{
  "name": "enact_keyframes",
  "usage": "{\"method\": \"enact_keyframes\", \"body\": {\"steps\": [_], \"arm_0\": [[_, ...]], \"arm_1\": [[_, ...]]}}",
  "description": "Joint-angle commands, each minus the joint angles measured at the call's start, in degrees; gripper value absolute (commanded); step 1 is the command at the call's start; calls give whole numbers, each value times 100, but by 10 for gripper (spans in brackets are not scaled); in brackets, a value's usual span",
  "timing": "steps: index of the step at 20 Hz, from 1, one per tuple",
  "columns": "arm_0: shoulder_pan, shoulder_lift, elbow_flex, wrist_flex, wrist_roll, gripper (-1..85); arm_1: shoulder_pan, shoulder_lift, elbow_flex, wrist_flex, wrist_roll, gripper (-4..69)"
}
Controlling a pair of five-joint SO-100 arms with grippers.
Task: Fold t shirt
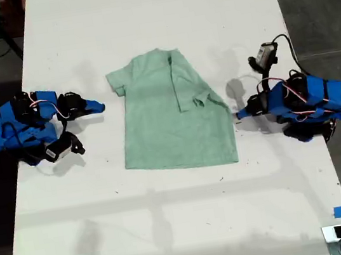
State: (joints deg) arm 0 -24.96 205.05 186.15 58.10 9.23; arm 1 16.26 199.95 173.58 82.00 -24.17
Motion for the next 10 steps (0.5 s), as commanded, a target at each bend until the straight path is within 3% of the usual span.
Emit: {"method": "enact_keyframes", "body": {"steps": [1,10], "arm_0": [[-35,53,220,0,-53,-3],[70,53,220,9,-44,-3]], "arm_1": [[-9,44,211,-114,35,22],[-158,35,229,-114,158,22]]}}
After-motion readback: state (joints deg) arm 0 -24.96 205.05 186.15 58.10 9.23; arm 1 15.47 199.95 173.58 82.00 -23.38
